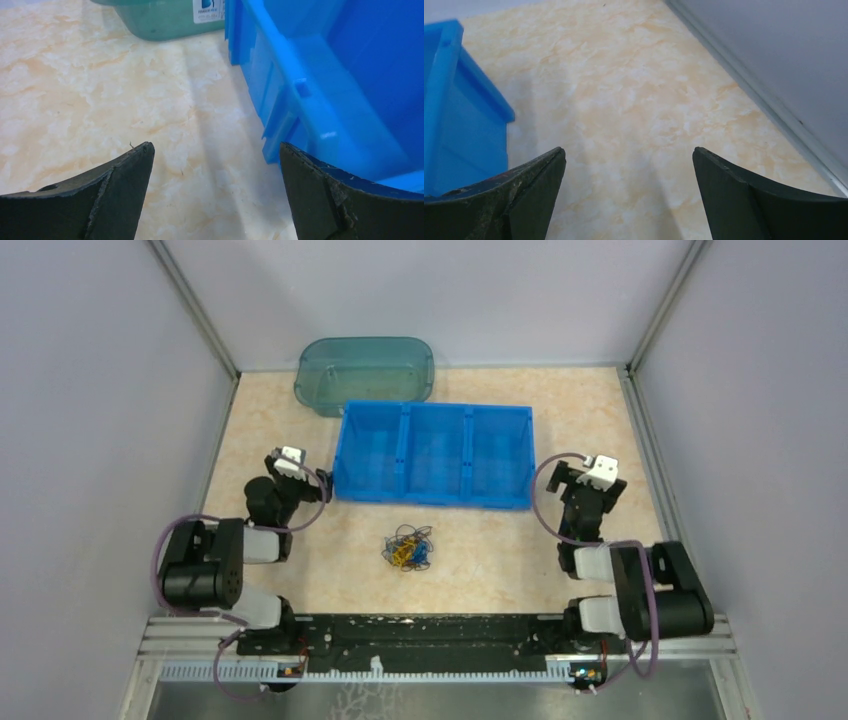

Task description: Untangle the cables

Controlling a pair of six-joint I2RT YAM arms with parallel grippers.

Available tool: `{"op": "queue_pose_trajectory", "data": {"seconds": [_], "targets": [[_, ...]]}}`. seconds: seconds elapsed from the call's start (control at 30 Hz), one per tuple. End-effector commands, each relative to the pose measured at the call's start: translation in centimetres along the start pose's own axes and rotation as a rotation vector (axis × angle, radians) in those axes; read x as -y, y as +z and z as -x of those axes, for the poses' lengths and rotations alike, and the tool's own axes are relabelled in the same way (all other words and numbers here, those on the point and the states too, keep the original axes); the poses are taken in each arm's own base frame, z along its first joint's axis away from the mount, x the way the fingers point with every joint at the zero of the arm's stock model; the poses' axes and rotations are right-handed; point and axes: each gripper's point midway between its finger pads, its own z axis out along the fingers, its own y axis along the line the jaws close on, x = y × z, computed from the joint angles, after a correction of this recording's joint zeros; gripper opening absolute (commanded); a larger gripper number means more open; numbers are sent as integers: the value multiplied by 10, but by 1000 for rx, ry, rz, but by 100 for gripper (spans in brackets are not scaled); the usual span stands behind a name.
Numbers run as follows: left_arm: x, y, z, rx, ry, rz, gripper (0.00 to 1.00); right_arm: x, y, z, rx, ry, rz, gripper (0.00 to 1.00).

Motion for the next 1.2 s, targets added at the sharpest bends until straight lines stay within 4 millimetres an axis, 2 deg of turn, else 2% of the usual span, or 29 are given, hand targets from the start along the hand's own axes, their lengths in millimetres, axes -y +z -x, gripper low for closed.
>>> {"op": "queue_pose_trajectory", "data": {"seconds": [0.0, 0.13, 0.27, 0.37, 0.4, 0.47, 0.57, 0.63, 0.7, 0.8, 0.93, 1.03, 1.17], "targets": [[8, 6, 12, -119, -6, -96, 100, 33, -2, 48, 45, 120, -233, 99], [16, 5, 14, -252, -71, -154, 100, 35, -13, 88, 92, 154, -222, 99], [24, 0, 25, -332, -106, -212, 100, 32, -19, 106, 34, 211, -222, 99], [27, -5, 36, -367, -105, -239, 100, 19, -20, 104, -78, 238, -179, 99], [29, -9, 37, -382, -106, -252, 100, 13, -20, 106, -103, 338, -179, 99], [33, -16, 42, -399, -105, -274, 100, -4, -24, 116, -143, 410, -100, 99], [33, -23, 50, -417, -96, -275, 100, -53, -37, 136, -131, 449, 212, 99], [26, -25, 61, -411, -74, -238, 100, -83, -51, 144, -124, 440, 376, 99], [14, -24, 78, -387, -50, -180, 100, -109, -65, 140, -169, 345, 442, 99], [3, -22, 107, -351, -23, -135, 100, -152, -97, 128, -233, 160, 539, 99], [14, -26, 133, -336, -12, -212, 100, -198, -146, 114, -253, 34, 704, 96], [44, -44, 132, -366, 30, -390, 100, -225, -181, 94, -321, -65, 851, 85], [68, -68, 117, -409, 65, -512, 100, -249, -221, 62, -433, -92, 1058, 69]]}}
